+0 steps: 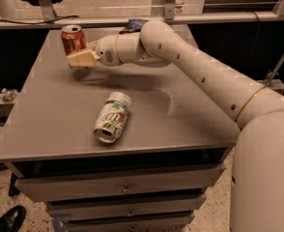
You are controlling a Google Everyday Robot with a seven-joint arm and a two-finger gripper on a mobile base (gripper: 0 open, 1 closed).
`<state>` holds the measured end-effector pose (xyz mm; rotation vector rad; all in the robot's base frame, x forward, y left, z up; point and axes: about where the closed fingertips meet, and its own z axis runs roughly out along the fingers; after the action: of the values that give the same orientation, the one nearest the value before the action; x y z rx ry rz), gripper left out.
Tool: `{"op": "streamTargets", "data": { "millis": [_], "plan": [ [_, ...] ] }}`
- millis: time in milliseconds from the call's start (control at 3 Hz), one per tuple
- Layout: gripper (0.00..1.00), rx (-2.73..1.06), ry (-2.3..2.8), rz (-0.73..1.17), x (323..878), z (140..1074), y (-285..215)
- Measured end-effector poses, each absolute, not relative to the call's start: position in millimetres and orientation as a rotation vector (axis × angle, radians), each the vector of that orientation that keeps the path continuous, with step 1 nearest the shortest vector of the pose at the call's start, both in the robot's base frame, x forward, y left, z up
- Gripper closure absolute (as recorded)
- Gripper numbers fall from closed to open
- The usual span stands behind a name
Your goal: Knock coke can over
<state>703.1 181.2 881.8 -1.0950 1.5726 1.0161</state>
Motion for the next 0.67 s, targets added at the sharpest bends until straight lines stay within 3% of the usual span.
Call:
{"op": "streamTargets", "data": {
  "millis": [333,667],
  "plan": [
    [1.00,-1.216,1.523,0.886,711,915,163],
    [1.00,-1.475,1.485,0.658,707,931,139]
  ]
}}
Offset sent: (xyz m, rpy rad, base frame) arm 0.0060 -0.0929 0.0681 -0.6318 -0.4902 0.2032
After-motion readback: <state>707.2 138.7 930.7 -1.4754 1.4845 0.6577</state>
